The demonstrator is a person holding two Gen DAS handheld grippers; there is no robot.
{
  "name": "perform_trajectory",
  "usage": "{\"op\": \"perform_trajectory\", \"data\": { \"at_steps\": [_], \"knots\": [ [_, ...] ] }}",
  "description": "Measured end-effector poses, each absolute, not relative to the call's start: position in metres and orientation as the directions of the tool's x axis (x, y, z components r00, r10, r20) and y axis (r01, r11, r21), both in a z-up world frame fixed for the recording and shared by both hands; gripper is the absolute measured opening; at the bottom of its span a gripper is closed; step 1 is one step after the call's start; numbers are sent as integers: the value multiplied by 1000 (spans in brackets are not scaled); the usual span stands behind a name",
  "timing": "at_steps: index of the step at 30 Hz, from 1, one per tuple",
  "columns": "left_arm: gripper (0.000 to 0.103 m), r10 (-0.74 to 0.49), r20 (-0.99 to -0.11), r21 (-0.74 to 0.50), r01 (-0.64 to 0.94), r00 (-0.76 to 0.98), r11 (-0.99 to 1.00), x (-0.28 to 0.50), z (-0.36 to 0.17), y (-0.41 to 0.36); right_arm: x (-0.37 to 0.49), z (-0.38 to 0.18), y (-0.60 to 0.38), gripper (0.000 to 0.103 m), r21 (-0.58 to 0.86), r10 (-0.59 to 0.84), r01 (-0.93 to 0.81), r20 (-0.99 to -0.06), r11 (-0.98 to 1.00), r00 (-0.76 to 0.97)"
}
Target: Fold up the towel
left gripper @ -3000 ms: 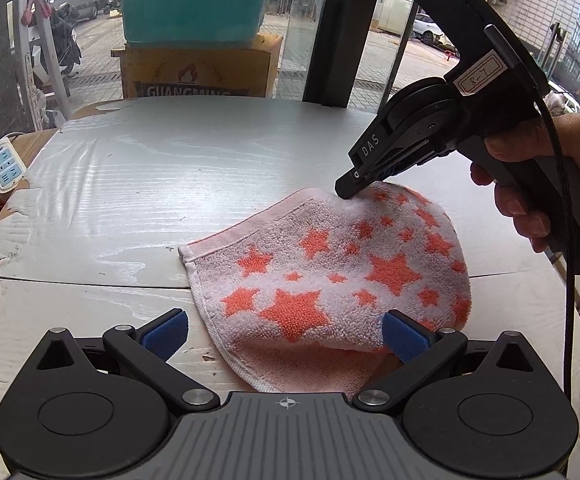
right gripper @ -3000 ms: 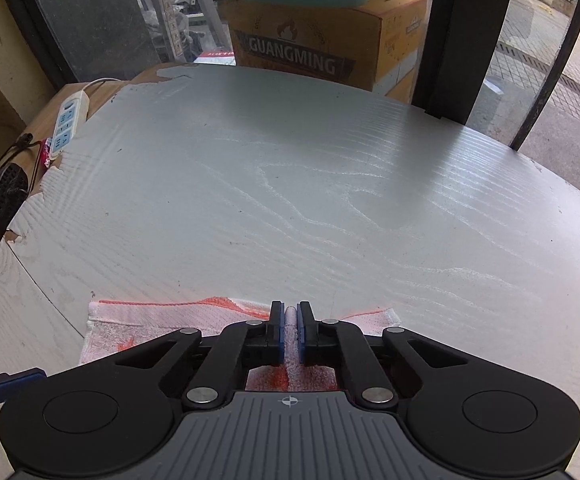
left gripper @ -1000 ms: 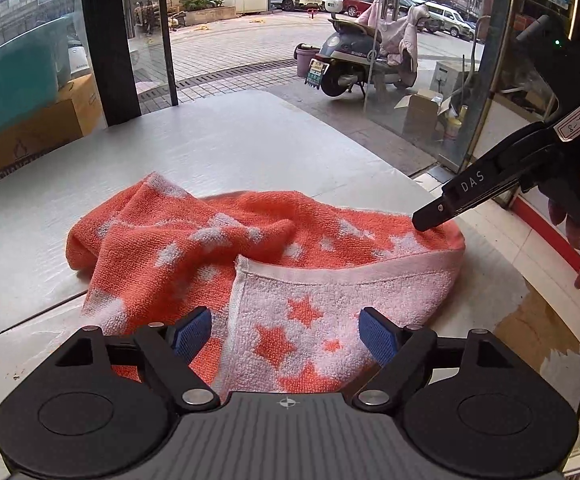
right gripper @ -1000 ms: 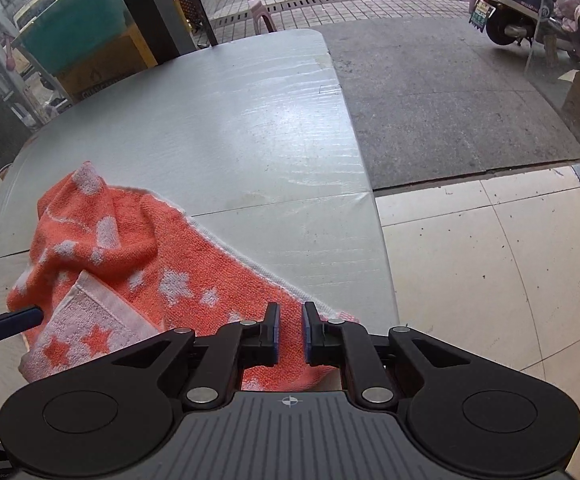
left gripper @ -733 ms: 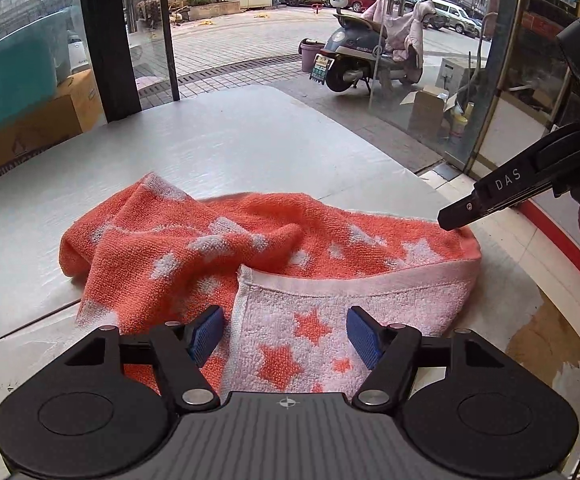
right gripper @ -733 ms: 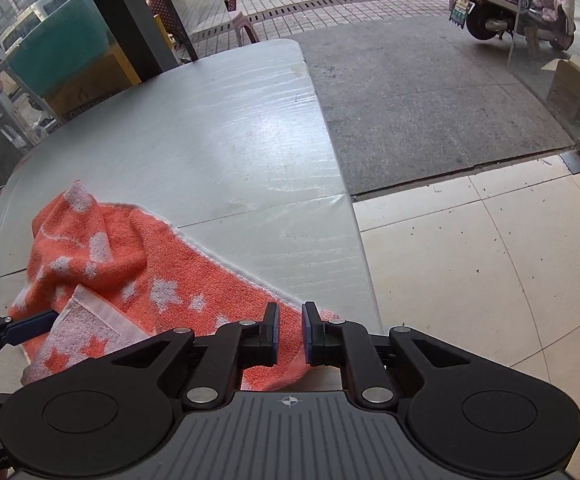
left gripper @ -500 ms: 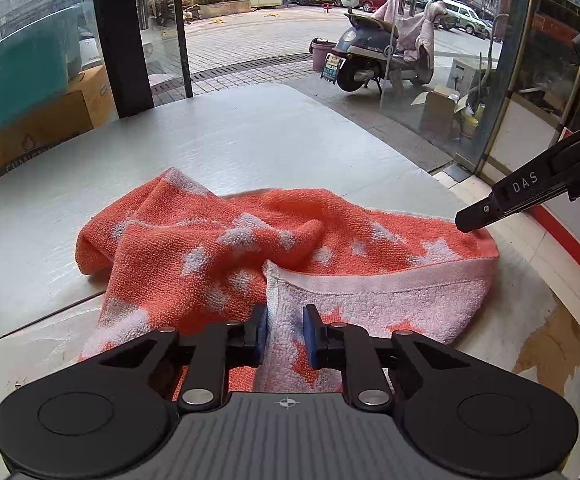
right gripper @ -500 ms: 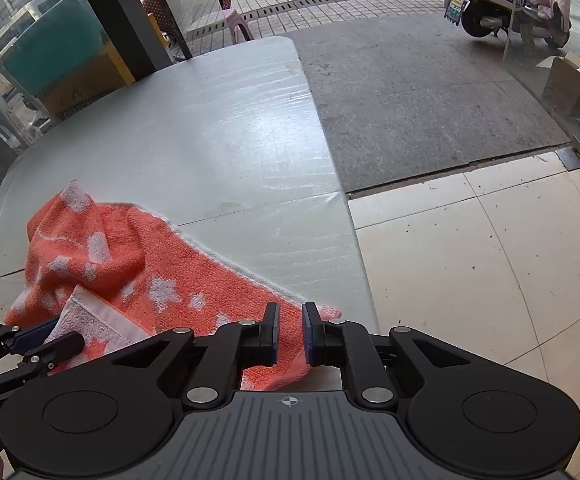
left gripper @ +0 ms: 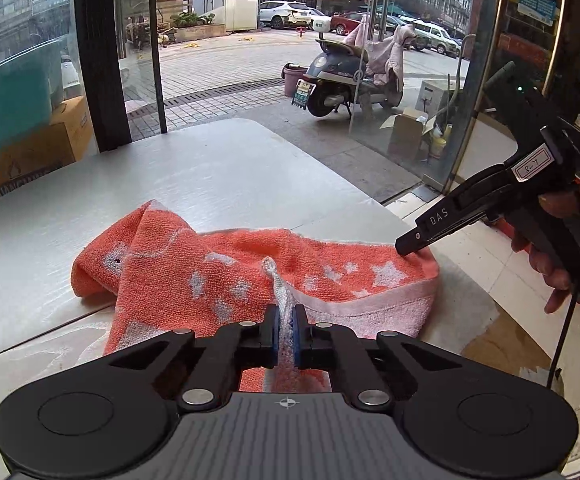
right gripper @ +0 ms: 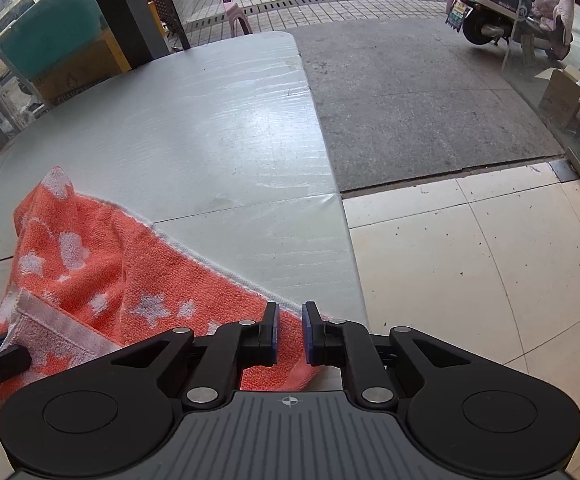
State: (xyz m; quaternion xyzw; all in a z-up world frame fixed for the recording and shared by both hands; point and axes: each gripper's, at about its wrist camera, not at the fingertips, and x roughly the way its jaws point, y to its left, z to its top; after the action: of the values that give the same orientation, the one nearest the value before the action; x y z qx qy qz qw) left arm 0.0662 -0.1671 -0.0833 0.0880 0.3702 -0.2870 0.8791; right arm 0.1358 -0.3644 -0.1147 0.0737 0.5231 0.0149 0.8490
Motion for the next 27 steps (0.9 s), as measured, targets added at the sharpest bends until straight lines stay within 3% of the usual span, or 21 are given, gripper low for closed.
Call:
{"op": "perform_trajectory", "data": {
  "at_steps": [8,12,16,18,27],
  "knots": [
    [6,-456,-696,-47,598,555,800,61,-84,-165,127,-107,-380,13,253,176,115,-875,961,452],
    [7,-431,-710,-24,592,557,806,60,-90,-157,119,-111,-383,14,215,137,133,-888,968,439],
    [7,-427,-719,-16,601,549,799,59,-91,-157,106,-111,-401,16,311,192,245,-891,918,410],
    [7,-429,-717,-14,603,550,797,59,-91,-157,101,-110,-409,33,336,203,301,-896,893,396],
    [7,-453,-703,-20,621,548,783,49,-86,-151,113,-106,-400,43,341,210,300,-895,891,395]
  ]
}}
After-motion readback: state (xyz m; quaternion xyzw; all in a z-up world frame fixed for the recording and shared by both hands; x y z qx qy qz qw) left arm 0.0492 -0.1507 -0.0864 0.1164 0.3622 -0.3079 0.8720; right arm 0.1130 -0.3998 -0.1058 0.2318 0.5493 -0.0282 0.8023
